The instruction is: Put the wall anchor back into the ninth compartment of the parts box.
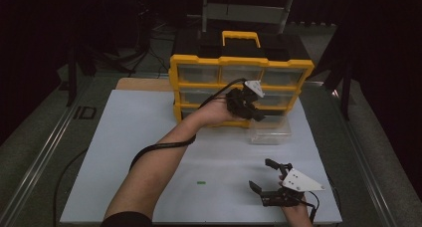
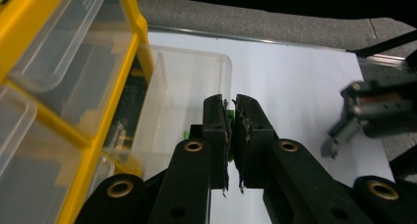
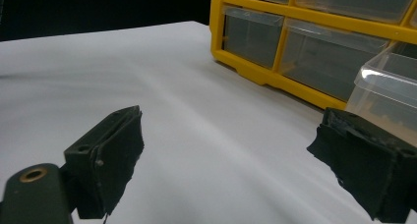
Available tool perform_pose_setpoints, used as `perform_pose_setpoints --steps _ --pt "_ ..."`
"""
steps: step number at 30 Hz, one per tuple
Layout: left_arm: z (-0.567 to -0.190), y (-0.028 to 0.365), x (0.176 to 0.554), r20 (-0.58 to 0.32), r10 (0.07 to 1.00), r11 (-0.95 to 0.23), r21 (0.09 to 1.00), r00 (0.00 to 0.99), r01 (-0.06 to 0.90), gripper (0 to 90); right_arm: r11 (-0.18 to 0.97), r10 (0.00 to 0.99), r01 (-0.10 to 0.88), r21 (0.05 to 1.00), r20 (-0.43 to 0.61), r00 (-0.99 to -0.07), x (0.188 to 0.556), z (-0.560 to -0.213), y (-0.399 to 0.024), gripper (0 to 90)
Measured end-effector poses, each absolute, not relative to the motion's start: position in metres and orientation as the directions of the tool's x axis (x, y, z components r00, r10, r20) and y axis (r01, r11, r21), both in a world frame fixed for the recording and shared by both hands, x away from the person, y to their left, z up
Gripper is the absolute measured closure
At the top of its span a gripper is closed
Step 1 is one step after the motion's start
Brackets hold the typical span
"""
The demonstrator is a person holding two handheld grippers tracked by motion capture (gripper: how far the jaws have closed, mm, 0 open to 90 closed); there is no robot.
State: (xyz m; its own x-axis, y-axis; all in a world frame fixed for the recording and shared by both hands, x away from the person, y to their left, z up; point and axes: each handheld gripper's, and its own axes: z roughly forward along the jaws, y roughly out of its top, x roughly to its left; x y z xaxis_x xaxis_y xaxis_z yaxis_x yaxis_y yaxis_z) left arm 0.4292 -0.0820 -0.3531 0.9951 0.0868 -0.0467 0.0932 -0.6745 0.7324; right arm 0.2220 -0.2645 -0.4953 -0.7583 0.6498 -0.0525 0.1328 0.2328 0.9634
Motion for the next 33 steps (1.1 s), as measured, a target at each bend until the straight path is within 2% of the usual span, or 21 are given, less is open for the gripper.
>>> perform_pose_setpoints --steps 8,18,33 --pt "-0.36 -0.098 0.438 -0.047 0.113 -0.663 0.74 0.992 0.111 84.8 0.229 0.65 0.137 0.964 -0.046 -0.759 0.222 -0.495 -0.264 10.0" --pt "-0.376 -0.115 0.448 -0.051 0.163 -0.698 0.7 0.985 0.152 84.7 0.224 0.645 0.135 0.965 -0.043 -0.763 0.222 -0.495 -0.265 10.0" --pt "-0.401 -0.131 0.451 -0.056 0.181 -0.742 0.647 0.982 0.174 84.3 0.231 0.639 0.134 0.964 -0.047 -0.767 0.222 -0.495 -0.264 10.0"
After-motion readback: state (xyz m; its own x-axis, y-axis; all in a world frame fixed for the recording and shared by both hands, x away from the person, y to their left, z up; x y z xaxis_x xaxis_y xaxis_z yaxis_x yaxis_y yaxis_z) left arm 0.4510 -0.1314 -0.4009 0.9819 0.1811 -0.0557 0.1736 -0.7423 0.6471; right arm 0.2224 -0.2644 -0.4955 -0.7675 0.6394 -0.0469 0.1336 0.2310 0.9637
